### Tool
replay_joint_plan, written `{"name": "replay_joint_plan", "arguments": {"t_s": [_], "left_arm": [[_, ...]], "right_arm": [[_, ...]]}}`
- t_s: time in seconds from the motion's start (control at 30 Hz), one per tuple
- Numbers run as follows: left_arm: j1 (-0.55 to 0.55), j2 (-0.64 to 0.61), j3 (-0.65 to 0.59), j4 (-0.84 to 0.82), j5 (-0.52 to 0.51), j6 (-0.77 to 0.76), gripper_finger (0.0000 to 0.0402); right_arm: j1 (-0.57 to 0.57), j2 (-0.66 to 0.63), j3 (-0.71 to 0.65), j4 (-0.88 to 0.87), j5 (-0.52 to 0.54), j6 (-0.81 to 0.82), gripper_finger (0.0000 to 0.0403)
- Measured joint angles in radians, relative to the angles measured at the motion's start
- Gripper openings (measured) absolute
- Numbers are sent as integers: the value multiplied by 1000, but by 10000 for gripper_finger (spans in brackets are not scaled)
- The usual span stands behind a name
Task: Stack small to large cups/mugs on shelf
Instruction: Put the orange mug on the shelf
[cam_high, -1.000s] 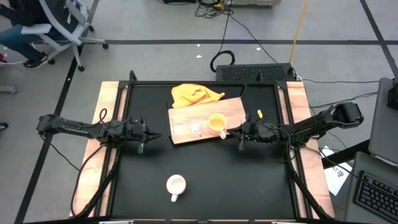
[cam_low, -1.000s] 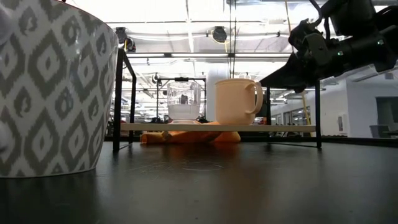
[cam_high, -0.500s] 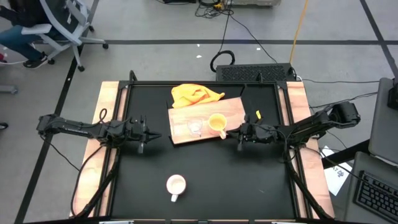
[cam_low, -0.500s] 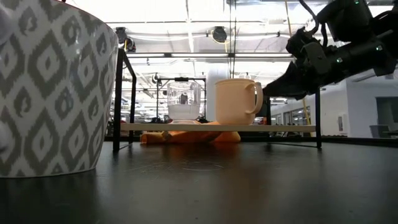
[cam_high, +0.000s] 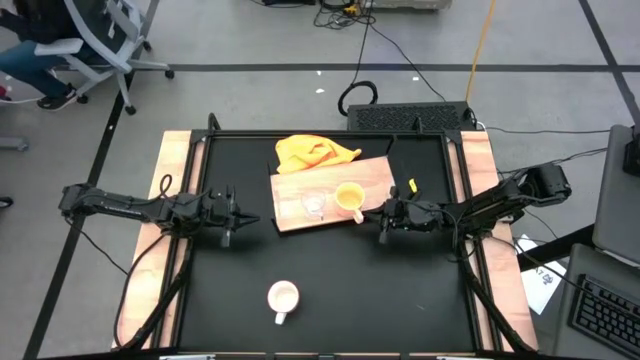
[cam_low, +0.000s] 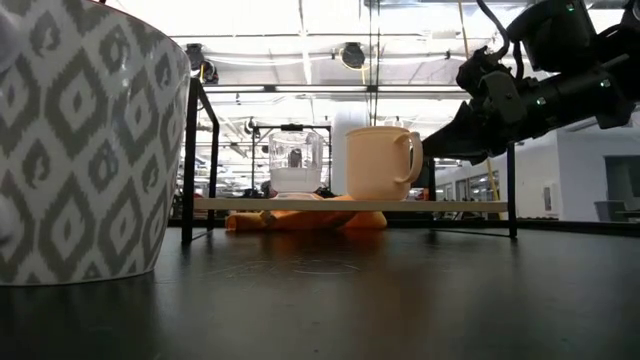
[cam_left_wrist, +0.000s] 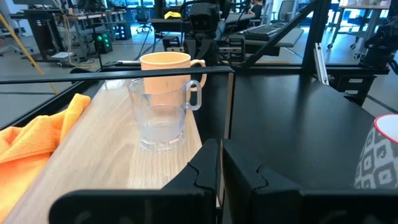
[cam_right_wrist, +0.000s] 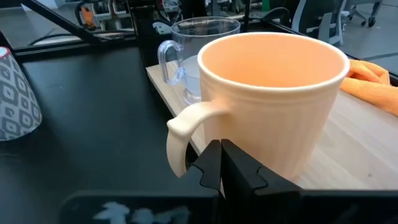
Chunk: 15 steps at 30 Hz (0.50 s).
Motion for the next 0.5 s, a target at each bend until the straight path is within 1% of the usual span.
{"name": "replay_joint_plan", "arguments": {"t_s": [0.07,0.17,0.43,0.5], "left_arm": [[0,0,0,0,0,0,24],[0,0,0,0,0,0,24],[0,0,0,-1,0,1,24],[0,0,0,-1,0,1,24]], "right_arm": [[0,0,0,2,-8,7,0],[0,0,0,4,-48,13,0],[1,0,0,11,-55,18,0],[0,0,0,11,-72,14,0]]}}
